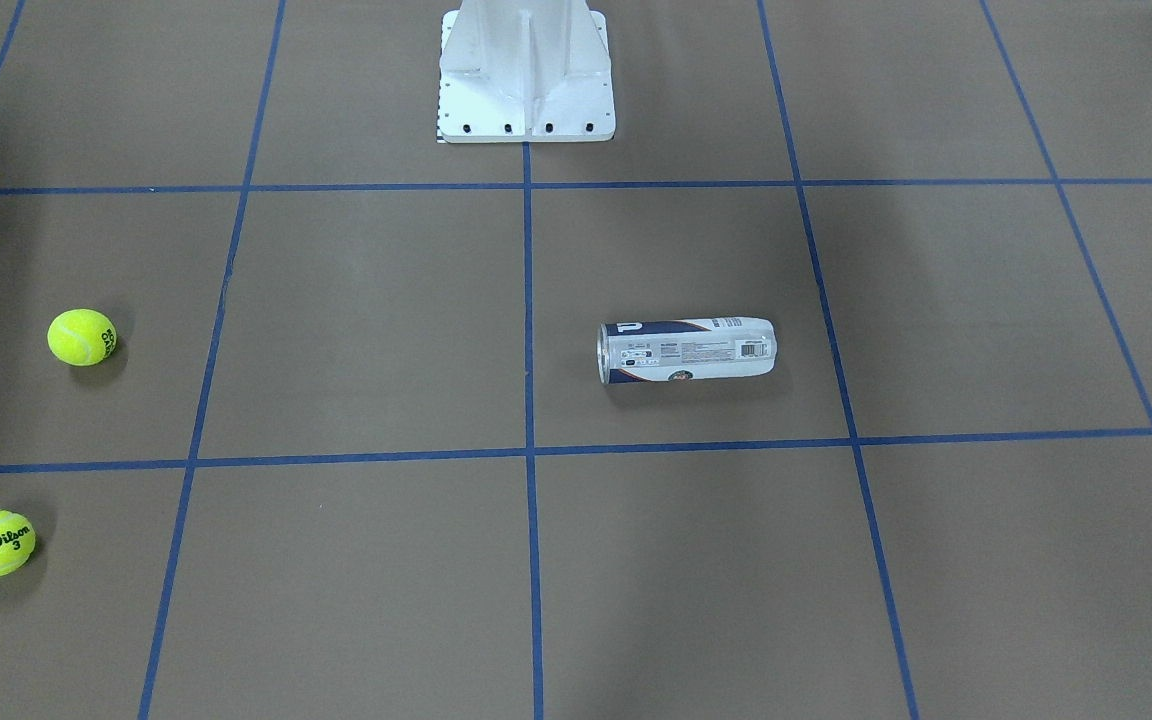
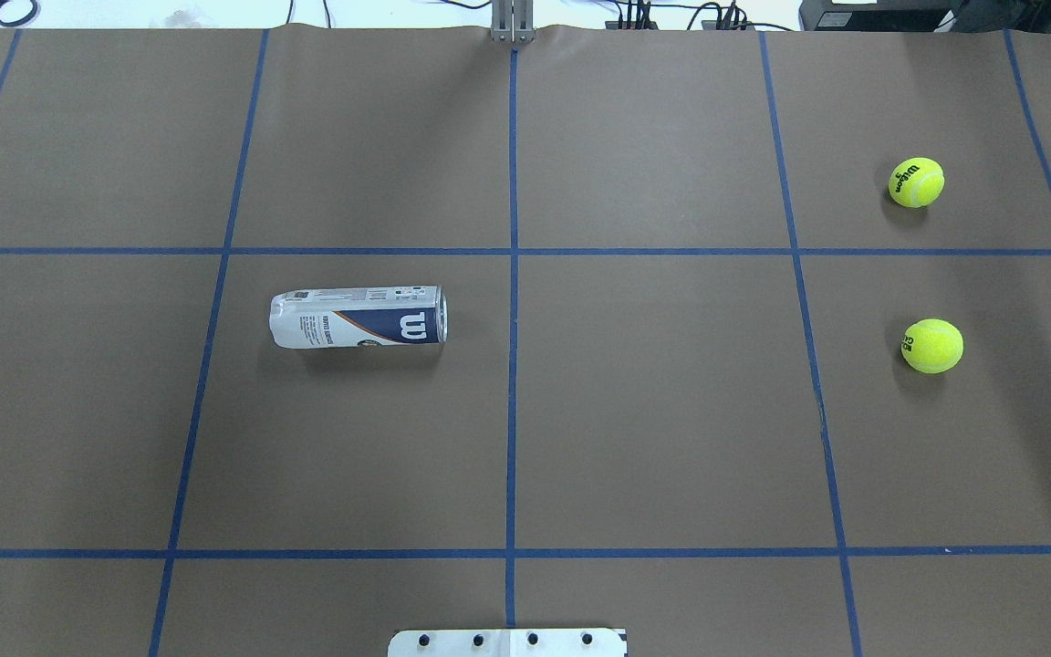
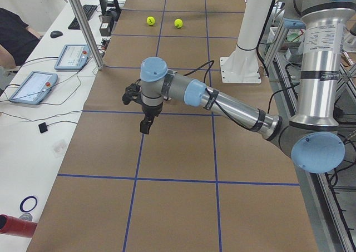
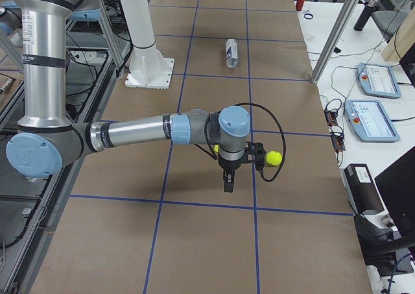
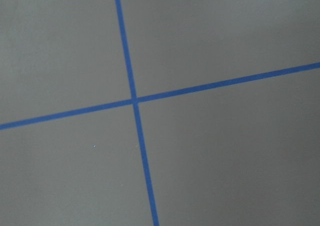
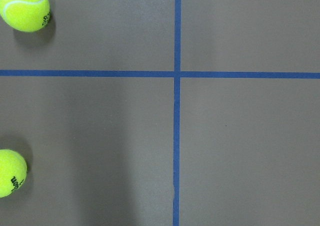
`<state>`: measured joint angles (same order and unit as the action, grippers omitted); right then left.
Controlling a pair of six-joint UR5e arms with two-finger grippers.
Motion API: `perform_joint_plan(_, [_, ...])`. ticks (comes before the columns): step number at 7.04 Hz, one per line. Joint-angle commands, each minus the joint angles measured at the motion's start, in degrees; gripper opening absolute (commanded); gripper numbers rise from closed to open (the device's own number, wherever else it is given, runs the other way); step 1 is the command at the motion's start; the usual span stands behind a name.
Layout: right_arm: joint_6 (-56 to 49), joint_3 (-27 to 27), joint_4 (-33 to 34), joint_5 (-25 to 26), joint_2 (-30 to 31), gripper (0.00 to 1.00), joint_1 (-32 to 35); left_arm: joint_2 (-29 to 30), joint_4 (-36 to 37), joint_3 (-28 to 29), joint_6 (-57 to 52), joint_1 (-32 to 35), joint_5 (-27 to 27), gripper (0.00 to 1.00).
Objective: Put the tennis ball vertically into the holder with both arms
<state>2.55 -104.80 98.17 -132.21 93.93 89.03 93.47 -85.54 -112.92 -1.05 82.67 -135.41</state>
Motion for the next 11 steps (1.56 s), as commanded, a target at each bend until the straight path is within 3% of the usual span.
perform_joint_plan(1, [0.09, -0.14, 0.00, 0.02, -0.50, 1.00, 0.00, 11.07, -1.91, -0.72, 0.61, -7.24, -0.56, 0.98])
perform_joint_plan(3, [0.17, -0.14, 0.00, -0.07, -0.85, 1.00, 0.00, 20.29, -2.00, -0.20, 0.35, -17.67, 1.97, 1.00])
perform_joint_plan(5, [0.17, -0.14, 0.00, -1.20, -0.94, 1.00, 0.00, 29.19, -1.22, 0.06, 0.43, -30.03, 17.72, 1.00])
perform_joint_plan(6, [0.17, -0.14, 0.00, -1.82, -1.03, 1.00, 0.00, 29.49, -1.30, 0.07, 0.26, -35.59, 23.64, 1.00])
perform_joint_plan(9, [0.09, 0.04, 0.00, -2.00, -1.12, 1.00, 0.00, 31.94, -1.21, 2.60, -1.93, -47.22, 24.14, 1.00])
perform_joint_plan(11, [0.09, 0.13, 0.00, -2.00, -1.12, 1.00, 0.00, 40.17, -1.21, 12.67, -6.55, -48.30, 24.31, 1.00])
